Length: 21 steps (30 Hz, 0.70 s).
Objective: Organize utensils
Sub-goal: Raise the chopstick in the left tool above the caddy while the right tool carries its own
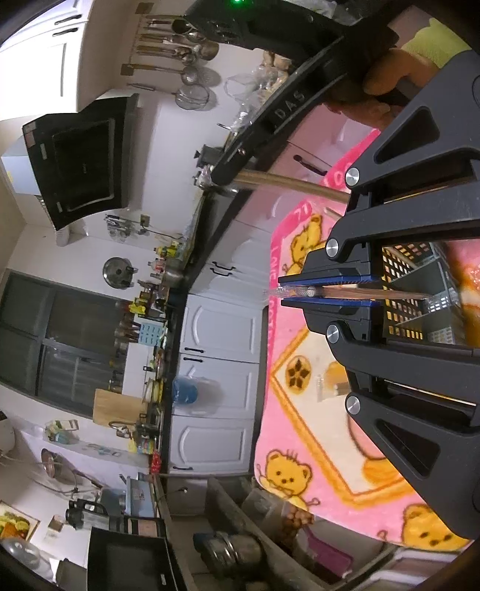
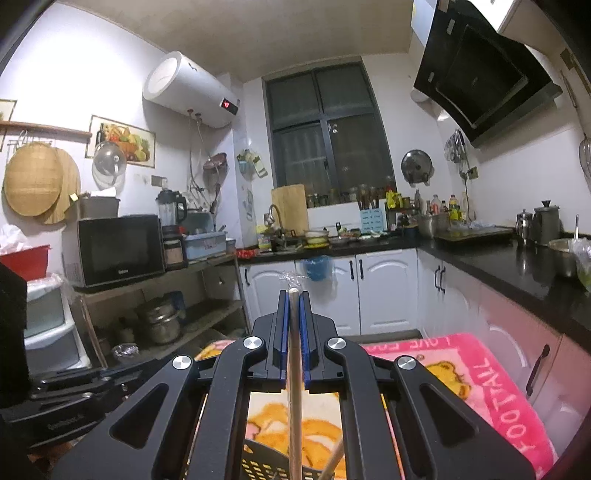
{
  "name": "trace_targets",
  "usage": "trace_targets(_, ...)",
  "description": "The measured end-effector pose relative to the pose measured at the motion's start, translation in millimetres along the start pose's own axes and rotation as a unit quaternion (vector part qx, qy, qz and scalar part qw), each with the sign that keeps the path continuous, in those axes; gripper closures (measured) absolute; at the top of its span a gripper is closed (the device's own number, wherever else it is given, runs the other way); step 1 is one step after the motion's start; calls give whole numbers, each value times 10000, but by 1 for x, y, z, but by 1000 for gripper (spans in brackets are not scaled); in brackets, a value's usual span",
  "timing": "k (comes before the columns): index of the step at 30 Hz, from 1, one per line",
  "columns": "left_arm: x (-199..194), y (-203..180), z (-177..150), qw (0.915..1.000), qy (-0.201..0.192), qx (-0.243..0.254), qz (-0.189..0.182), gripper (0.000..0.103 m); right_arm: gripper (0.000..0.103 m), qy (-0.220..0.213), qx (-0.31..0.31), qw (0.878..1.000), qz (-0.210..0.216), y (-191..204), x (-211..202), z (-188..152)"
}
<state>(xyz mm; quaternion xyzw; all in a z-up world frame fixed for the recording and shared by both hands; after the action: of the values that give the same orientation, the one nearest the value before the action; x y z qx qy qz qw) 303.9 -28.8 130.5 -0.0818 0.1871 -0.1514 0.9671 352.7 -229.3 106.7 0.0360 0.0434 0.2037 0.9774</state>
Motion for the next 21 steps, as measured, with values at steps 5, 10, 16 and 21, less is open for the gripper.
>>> trace_targets(5,11,5,-13,9999,135,-1,53,100,97,195,89,9998,-50,-6,11,-22)
trace_targets(10,18,7,-24,9997,227,11,89,100,97,288,132,9995,-66,-8,15,-35)
trace_targets(16,23,9,-33,9994,314,29,117,100,97,432,161,9989,-56,-7,15,-50)
trace_targets(21,27,10,-39,9991,406,22,138,100,97,559,214,9982,-53,-8,13,-59)
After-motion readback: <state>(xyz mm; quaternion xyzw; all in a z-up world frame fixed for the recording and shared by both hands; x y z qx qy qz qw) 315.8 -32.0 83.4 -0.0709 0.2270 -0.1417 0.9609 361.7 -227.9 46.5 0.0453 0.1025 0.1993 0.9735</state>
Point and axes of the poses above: each gripper's, at about its wrist camera, not at the fingertips, and x roughly the way its jaws point, y to its left, z to its top, the point moved 6 cm from there along x, roughly the way its jaws point, and after that the axes turned 1 degree about y, right-handed, at the moved point
